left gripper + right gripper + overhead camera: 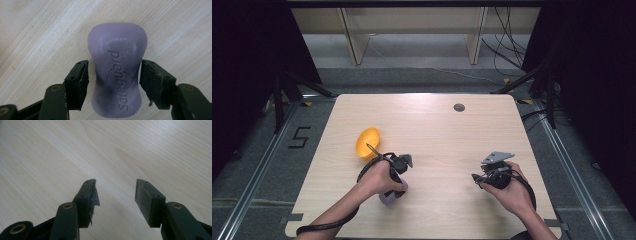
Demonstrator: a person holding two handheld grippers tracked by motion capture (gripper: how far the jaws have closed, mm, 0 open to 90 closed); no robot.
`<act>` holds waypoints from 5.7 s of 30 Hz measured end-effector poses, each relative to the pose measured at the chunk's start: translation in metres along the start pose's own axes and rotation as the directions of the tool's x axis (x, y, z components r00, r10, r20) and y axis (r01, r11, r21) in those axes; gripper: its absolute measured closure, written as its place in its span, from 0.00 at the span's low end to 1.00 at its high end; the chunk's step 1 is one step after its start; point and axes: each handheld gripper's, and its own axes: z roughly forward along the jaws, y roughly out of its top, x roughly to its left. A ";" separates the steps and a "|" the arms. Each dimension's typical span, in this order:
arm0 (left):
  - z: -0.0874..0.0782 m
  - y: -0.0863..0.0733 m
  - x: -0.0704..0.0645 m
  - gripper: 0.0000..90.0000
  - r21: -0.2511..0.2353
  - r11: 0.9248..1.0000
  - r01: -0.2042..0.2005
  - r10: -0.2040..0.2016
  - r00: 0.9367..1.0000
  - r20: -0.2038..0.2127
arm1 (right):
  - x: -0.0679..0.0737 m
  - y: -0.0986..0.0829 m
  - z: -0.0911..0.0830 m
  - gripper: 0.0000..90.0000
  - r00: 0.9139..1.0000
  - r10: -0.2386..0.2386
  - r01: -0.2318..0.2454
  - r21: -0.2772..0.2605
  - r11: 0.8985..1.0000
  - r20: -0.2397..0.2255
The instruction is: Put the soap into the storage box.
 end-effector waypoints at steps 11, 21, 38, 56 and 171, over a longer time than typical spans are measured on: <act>0.006 0.004 -0.003 0.47 0.014 1.000 0.008 -0.008 1.000 -0.023 | 0.000 0.000 0.000 0.57 1.000 0.000 0.000 0.002 1.000 -0.004; 0.009 0.003 -0.003 0.52 0.027 1.000 0.015 -0.015 1.000 -0.005 | 0.000 -0.001 0.002 0.57 1.000 -0.014 0.014 -0.003 1.000 0.000; 0.012 0.001 0.000 0.54 0.025 1.000 0.002 -0.002 1.000 0.015 | 0.000 0.000 0.002 0.57 1.000 -0.023 0.023 0.000 1.000 0.003; 0.007 -0.002 -0.001 0.54 0.010 1.000 -0.001 0.001 1.000 -0.002 | -0.001 0.000 0.002 0.57 1.000 -0.021 0.021 0.002 1.000 0.000; -0.064 -0.013 0.089 0.54 -0.343 0.842 0.417 -0.442 0.897 0.005 | 0.000 0.001 0.001 0.57 1.000 -0.005 0.005 -0.014 1.000 0.001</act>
